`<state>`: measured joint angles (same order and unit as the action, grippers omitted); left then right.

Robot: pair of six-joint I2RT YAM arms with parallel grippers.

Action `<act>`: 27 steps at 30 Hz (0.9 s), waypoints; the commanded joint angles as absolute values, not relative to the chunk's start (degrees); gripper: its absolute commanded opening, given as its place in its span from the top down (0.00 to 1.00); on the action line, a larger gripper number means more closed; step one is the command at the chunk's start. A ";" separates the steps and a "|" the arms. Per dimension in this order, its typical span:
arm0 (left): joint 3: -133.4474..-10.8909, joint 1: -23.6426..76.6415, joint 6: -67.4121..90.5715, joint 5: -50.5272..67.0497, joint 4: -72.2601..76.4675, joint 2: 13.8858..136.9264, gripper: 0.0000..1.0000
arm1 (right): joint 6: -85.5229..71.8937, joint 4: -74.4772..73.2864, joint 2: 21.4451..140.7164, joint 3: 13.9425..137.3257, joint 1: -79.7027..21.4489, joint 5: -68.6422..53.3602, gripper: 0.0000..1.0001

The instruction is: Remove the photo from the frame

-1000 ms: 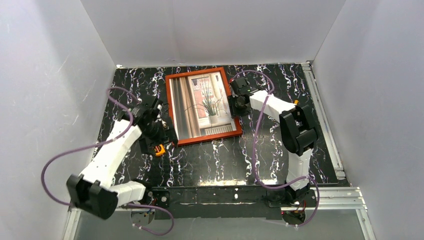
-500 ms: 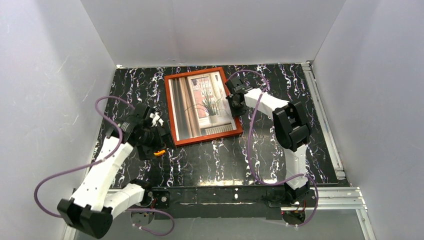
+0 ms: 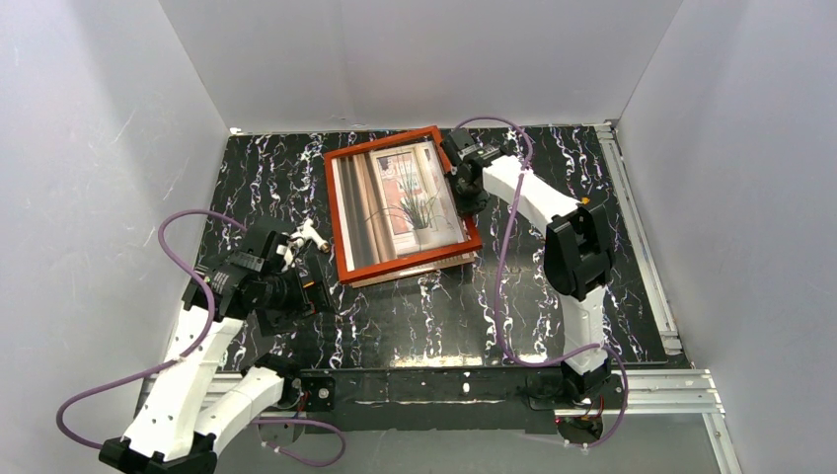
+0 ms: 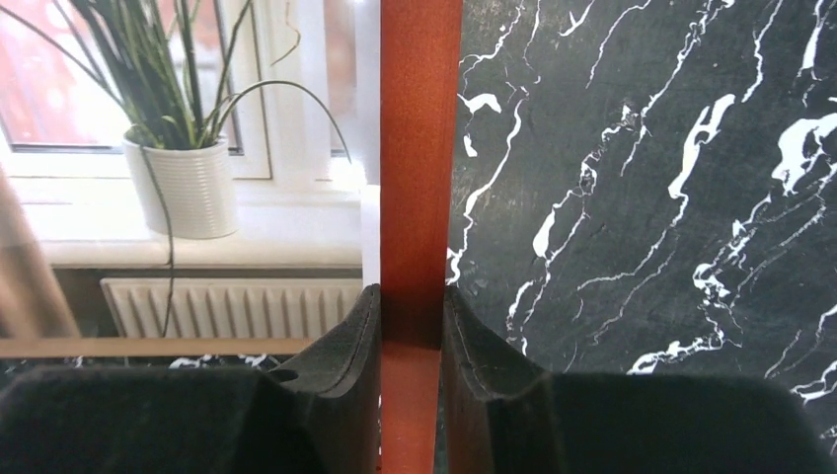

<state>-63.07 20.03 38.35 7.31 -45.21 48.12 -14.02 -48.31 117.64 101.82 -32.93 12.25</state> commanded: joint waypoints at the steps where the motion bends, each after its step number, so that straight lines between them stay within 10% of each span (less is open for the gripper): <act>1: -63.76 19.79 37.87 7.99 -51.39 47.91 0.02 | -15.13 -55.77 112.68 106.68 -33.05 9.68 0.99; 27: -66.27 19.82 41.18 13.10 -48.57 49.27 0.02 | -19.13 -45.02 104.40 91.98 -14.22 -17.85 0.99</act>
<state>-67.81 20.03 40.38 9.61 -45.32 49.17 -19.86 -48.40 108.90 96.68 -19.22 -11.42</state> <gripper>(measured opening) 0.980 0.286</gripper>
